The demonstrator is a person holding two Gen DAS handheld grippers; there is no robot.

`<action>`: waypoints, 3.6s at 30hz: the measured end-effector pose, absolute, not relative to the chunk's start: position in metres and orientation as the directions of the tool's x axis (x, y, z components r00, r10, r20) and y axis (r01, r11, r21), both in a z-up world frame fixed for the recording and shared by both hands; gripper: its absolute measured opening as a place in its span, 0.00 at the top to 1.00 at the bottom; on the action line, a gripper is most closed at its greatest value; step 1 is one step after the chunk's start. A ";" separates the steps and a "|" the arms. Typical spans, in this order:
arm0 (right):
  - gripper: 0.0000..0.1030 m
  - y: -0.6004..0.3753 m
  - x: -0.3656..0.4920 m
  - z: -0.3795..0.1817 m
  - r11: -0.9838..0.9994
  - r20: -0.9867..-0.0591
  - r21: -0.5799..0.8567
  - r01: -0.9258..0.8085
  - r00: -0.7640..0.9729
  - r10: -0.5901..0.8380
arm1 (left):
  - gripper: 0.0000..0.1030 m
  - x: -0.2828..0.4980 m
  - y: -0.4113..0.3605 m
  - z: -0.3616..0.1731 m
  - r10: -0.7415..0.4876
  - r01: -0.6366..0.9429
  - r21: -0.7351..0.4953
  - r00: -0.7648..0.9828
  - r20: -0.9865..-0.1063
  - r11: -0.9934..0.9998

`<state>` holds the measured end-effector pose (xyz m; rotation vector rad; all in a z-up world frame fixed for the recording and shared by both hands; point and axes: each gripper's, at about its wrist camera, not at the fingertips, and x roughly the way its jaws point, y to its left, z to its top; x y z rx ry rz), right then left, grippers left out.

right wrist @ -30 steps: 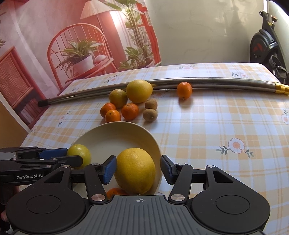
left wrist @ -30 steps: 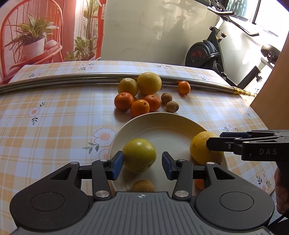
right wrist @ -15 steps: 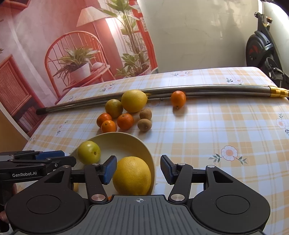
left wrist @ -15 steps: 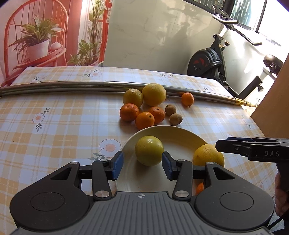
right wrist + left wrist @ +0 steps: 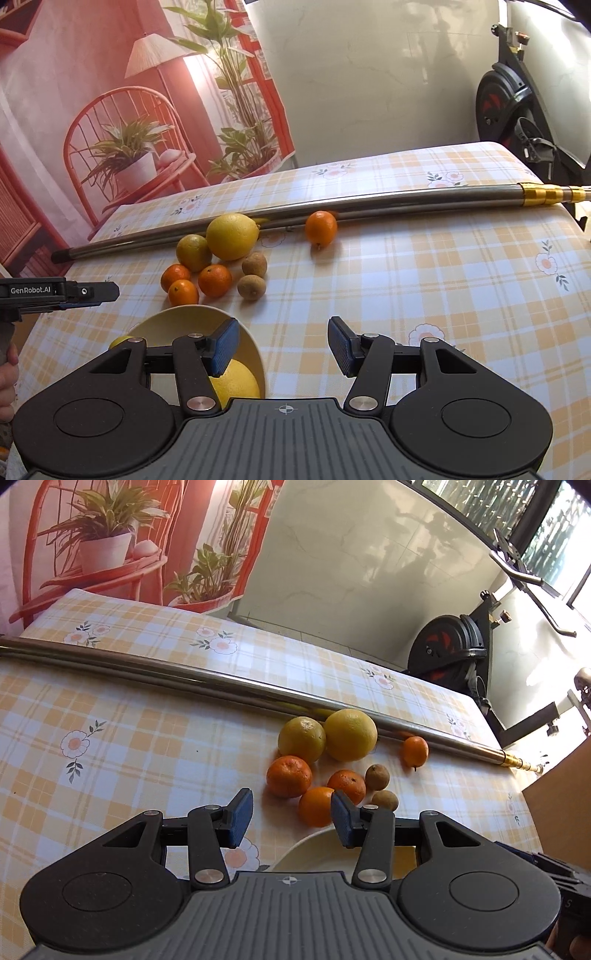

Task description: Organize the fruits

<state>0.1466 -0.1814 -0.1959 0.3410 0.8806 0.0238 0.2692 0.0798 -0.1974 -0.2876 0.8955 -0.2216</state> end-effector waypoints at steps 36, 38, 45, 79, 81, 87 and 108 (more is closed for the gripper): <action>0.51 -0.201 0.148 -0.210 0.932 -0.766 0.318 0.176 0.627 0.143 | 0.60 0.308 0.073 -0.222 -0.272 -0.008 -0.347 0.602 -0.751 0.938; 0.51 -0.201 0.148 -0.209 0.934 -0.764 0.312 0.171 0.629 0.140 | 0.60 0.299 0.075 -0.215 -0.267 0.006 -0.334 0.617 -0.741 0.943; 0.51 -0.198 0.157 -0.199 0.957 -0.760 0.261 0.124 0.638 0.125 | 0.60 0.264 0.082 -0.190 -0.268 0.081 -0.289 0.666 -0.696 0.954; 0.65 -0.190 0.295 -0.269 0.990 -0.772 0.115 0.087 0.635 0.034 | 0.60 0.218 0.091 -0.189 -0.210 0.046 -0.251 0.700 -0.683 0.967; 0.68 -0.189 0.295 -0.270 0.989 -0.775 0.120 0.081 0.630 0.042 | 0.60 0.218 0.091 -0.189 -0.210 0.047 -0.249 0.697 -0.686 0.967; 0.69 -0.194 0.282 -0.260 0.976 -0.767 0.193 0.105 0.636 0.083 | 0.60 0.213 0.088 -0.187 -0.220 0.057 -0.252 0.695 -0.685 0.966; 0.69 -0.155 0.155 -0.199 0.955 -0.678 0.297 0.007 0.705 0.206 | 0.60 0.178 0.073 -0.193 -0.242 0.131 -0.209 0.662 -0.709 0.969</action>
